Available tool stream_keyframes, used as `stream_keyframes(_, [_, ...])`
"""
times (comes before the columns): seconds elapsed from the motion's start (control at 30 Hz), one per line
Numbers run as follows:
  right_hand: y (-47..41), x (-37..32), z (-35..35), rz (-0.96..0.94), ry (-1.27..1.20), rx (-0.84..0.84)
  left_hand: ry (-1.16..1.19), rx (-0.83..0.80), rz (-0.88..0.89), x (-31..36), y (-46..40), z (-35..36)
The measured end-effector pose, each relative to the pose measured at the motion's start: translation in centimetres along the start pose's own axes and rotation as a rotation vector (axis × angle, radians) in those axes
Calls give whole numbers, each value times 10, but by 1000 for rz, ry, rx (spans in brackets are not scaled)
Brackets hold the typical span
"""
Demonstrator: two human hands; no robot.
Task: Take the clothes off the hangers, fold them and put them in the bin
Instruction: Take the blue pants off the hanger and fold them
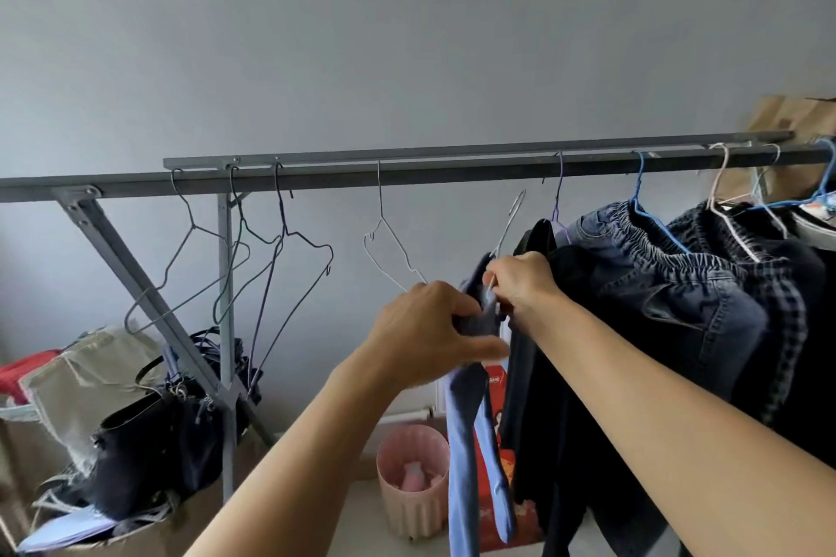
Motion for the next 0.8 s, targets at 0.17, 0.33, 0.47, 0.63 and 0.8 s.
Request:
stream_keyframes(0.17, [1,-10,-15,45,101,-189,51,-232,-1,-18,13,12])
stream_keyframes(0.33, [16,-43,-26,134,423,-609,140,-59,-183,-42,13,25])
stream_keyframes(0.47, [19,-82,-35,22,297,-607,146,30,-284,-56,17,29])
stream_keyframes(0.63, [-3,-84,-15,-145,221,-357,107,164,-249,-56,24,18])
stream_keyframes(0.8, [-28,-81,16,-171,294,-198,280,261,-243,-65,30,0])
Point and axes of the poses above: each hand's wrist, its own y-axis away from the middle knuckle, its own z-axis out of the palm, x = y × z, the point moved 3 cm from there along -y, towards the middle knuckle, and after that the axes turned 6 degrees about z, right-handed, at the moved point
